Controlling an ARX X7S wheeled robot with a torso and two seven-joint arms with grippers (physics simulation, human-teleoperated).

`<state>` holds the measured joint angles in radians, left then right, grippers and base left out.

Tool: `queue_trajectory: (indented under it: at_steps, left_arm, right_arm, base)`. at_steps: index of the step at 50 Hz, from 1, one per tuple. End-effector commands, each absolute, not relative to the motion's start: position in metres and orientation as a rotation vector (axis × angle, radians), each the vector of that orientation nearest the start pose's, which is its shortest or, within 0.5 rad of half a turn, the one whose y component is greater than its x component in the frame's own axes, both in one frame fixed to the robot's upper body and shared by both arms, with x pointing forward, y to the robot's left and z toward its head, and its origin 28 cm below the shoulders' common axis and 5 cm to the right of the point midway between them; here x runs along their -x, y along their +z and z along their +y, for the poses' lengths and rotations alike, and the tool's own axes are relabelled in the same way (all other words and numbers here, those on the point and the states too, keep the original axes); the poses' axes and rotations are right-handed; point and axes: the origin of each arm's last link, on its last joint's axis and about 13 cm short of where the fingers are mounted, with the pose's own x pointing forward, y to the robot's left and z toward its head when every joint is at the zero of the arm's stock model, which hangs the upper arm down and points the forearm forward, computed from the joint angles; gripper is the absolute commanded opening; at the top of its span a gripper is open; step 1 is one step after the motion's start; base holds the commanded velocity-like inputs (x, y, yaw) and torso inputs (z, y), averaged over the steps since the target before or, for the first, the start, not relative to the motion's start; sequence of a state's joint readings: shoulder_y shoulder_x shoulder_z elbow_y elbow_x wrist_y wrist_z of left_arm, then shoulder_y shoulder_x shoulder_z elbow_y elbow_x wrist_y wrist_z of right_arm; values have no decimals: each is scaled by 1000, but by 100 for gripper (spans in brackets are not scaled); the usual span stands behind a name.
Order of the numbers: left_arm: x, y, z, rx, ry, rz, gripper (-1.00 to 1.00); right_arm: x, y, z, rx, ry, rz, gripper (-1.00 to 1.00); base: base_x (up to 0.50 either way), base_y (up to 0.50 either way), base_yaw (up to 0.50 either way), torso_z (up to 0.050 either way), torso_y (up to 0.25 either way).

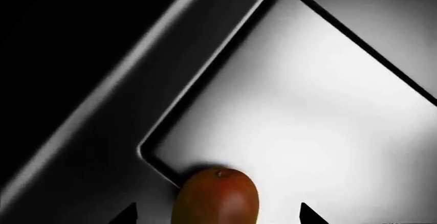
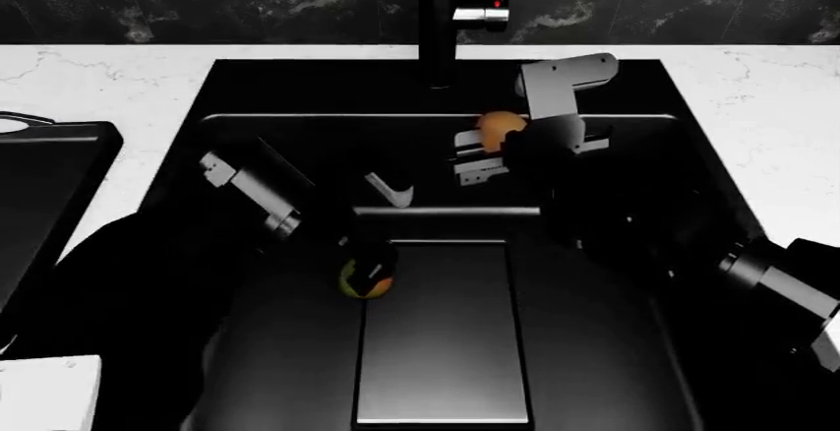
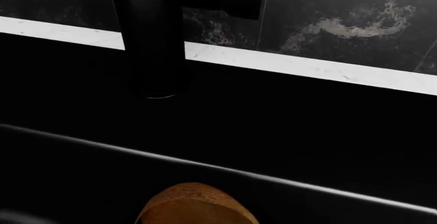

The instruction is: Pick up the fruits and vegetables and place them in the sink. Turn on the sink faucet to wash them. Then turn the sink off and put them in the tray.

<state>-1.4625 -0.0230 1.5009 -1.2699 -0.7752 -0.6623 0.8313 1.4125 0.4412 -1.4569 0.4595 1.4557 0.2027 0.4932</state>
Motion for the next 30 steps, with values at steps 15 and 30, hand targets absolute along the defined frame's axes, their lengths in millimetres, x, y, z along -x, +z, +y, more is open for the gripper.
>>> queue_trajectory:
  at_steps: [15, 30]
  left_arm:
    - [-413, 190, 212, -466, -824, 964, 100]
    - [-414, 195, 213, -449, -815, 939, 100]
  right_arm:
    - [-361, 244, -82, 155, 154, 67, -100]
    - [-353, 255, -81, 174, 153, 20, -100]
  base:
    - [0, 0, 0, 0, 0]
    - [0, 0, 0, 0, 0]
